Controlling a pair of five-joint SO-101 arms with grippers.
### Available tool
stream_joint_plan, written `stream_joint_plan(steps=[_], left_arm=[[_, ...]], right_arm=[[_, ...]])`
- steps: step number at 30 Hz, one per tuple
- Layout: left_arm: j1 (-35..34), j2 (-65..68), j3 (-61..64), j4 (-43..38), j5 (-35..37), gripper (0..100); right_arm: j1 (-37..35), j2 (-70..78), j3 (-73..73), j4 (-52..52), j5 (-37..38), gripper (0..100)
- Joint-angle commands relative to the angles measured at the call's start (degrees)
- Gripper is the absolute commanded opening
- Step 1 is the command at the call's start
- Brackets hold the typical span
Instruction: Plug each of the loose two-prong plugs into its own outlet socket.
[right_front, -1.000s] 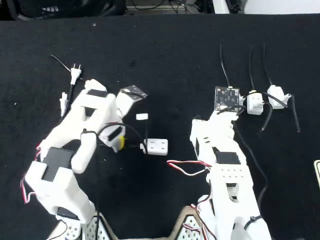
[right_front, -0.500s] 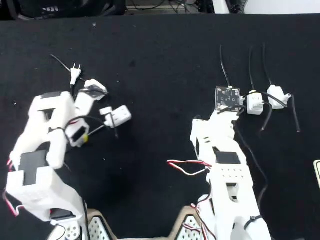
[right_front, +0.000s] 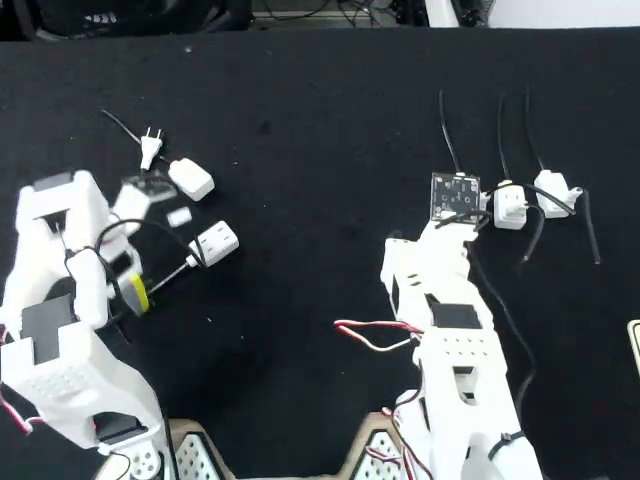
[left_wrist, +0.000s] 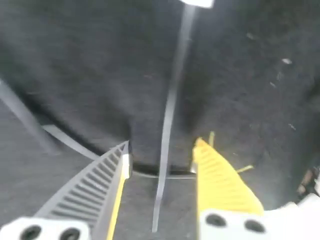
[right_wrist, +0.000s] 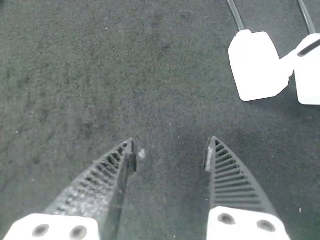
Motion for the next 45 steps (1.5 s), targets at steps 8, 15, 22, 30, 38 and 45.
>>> stream_joint_plan(steps=[8,15,22,30,38,45], left_arm=[[6.02,-0.35,-12.53,0.18,27.25,23],[13.58,-0.79,-6.55,-15.91,48.62,23],[21.05,-0.97,2.95,-25.49,54.59,23],[23.69,-7.65,8.31,-26.2,55.21,23],[27.47,-17.41,18.15,-37.01,55.56,23],[27.38,-17.41,22.99,-41.67,55.3,23]], right_arm=[[0.7,-1.54,-3.74,-1.32,-0.44,21.9],[0.7,-1.54,-3.65,-1.32,-0.44,21.9],[0.7,-1.54,-3.74,-1.32,-0.44,21.9],[0.62,-1.54,-3.82,-1.32,-0.44,21.9],[0.62,-1.54,-3.82,-1.32,-0.44,21.9],[0.62,-1.54,-3.74,-1.32,-0.44,21.9]])
